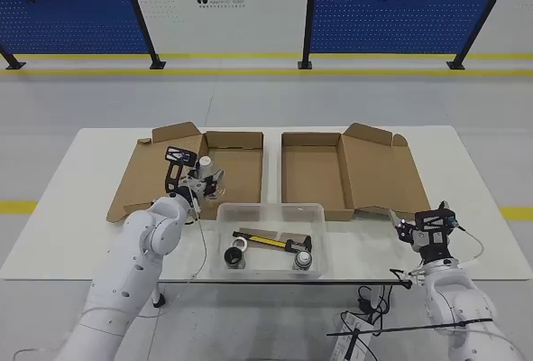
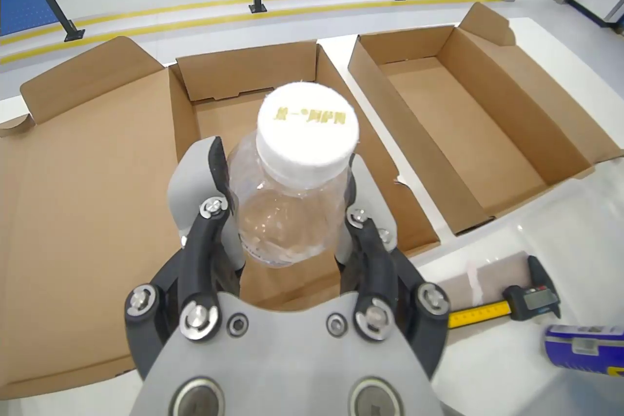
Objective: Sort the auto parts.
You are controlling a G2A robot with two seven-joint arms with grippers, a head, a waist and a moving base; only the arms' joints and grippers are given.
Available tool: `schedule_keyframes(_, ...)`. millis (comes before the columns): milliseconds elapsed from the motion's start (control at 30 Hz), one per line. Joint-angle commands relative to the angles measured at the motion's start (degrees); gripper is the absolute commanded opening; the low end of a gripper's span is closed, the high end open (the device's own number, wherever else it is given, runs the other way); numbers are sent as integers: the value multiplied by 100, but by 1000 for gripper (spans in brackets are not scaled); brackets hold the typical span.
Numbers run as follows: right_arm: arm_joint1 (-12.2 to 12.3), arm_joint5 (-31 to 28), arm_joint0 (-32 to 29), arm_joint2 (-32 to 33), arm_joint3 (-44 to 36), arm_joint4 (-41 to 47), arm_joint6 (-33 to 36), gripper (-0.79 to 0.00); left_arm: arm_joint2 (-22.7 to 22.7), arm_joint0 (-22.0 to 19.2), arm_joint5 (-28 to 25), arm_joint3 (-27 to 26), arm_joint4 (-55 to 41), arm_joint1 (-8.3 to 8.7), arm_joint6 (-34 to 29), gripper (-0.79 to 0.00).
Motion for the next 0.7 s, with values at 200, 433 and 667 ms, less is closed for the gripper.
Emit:
schedule_keyframes(200,0,0,0,0,0,0,0,0,-9,-25,14,108,89,-8,-153,-785)
schedule_keyframes(433,0,0,0,0,0,0,0,0,52,-56,14,218,177,-30,-162,-785)
schedule_keyframes(667,0,0,0,0,0,0,0,0,97,-83,49,237,232,-51,-240,0)
